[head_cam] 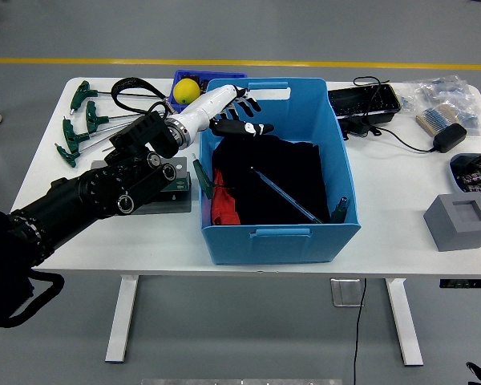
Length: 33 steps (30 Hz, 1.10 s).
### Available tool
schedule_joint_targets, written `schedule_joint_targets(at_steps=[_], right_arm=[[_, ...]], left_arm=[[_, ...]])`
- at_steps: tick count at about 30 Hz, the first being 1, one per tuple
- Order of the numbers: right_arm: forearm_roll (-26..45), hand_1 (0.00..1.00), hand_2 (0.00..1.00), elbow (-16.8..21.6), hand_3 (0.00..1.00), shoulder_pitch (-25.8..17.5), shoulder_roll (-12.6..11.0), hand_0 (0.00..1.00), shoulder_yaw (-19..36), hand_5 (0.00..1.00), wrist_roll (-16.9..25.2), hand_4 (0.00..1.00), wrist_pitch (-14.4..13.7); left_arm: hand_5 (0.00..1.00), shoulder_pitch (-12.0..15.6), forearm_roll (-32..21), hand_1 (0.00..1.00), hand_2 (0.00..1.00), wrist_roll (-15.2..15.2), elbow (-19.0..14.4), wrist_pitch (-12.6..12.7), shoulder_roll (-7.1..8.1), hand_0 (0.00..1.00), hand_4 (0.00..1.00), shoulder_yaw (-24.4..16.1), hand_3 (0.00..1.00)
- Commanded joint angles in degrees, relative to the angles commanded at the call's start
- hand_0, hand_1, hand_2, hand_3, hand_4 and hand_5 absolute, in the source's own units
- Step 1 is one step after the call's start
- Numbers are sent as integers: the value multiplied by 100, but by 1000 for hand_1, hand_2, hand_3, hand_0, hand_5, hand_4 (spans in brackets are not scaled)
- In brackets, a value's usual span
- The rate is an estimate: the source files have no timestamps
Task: Lift tool from toolbox,place it in box,lift tool from toolbox,place it in box
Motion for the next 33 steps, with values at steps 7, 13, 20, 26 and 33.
schedule_joint_targets(at_steps=[7, 13, 20, 26, 33], right_arm=[[89, 631, 702, -12, 561, -37, 2, 651, -27, 678, 20, 792, -4], [240, 631, 700, -23, 561, -101, 22, 651, -77, 677, 58, 793, -12], [427, 631, 700, -18, 561, -231, 48, 650, -127, 675, 100, 793, -29], [483, 631, 700, -21, 561, -358, 85, 650, -101, 675, 92, 793, -38], [455, 631, 700, -20, 561, -458, 121, 650, -33, 677, 71, 793, -55]], left_arm=[[620, 114, 313, 461, 613, -27, -306, 60, 0, 347, 905, -358, 621], [618, 385, 863, 474, 617, 42, -672, 50, 13, 362, 904, -1144, 623], [621, 942, 897, 486, 615, 191, -1341, -37, 355, 415, 902, -2600, 617], [621, 1392, 400, 486, 615, 379, -1857, -244, 601, 415, 902, -3611, 617], [626, 2057, -835, 565, 652, 630, -2425, -462, 890, 492, 897, -4396, 638]])
